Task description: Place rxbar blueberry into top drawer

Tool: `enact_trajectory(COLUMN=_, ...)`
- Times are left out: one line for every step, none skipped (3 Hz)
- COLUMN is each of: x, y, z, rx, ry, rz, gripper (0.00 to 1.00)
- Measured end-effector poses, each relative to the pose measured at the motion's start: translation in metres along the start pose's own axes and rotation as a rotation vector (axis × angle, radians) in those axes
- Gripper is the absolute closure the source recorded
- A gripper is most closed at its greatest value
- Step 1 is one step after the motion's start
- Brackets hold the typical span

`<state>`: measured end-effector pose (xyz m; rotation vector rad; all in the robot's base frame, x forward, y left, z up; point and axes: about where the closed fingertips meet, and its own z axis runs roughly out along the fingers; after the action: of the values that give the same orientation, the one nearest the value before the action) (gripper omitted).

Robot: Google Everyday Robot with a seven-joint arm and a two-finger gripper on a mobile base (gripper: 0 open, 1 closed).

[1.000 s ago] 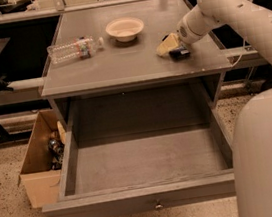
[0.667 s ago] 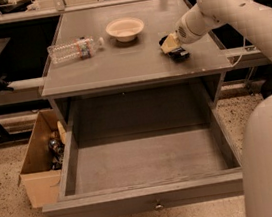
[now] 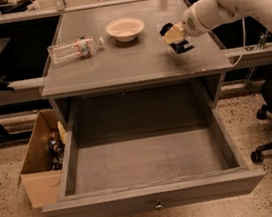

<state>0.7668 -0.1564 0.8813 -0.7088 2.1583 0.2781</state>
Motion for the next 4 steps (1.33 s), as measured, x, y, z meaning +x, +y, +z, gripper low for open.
enact_trajectory(x=-0.026, y=0.014, z=-0.037, rx=-0.077, ry=-0.116, rz=-0.064, gripper=1.0)
enact_trajectory(x=-0.032, y=0.023, z=-0.043, rx=-0.111, ry=-0.146, rz=-0.099, gripper=1.0)
enact_trajectory(x=-0.029, y=0.038, z=-0.037, rx=-0.153, ry=-0.139, rz=-0.129, gripper=1.0)
enact_trajectory(x=-0.025, y=0.084, z=-0.055, rx=-0.225, ry=-0.161, rz=-0.23, gripper=1.0)
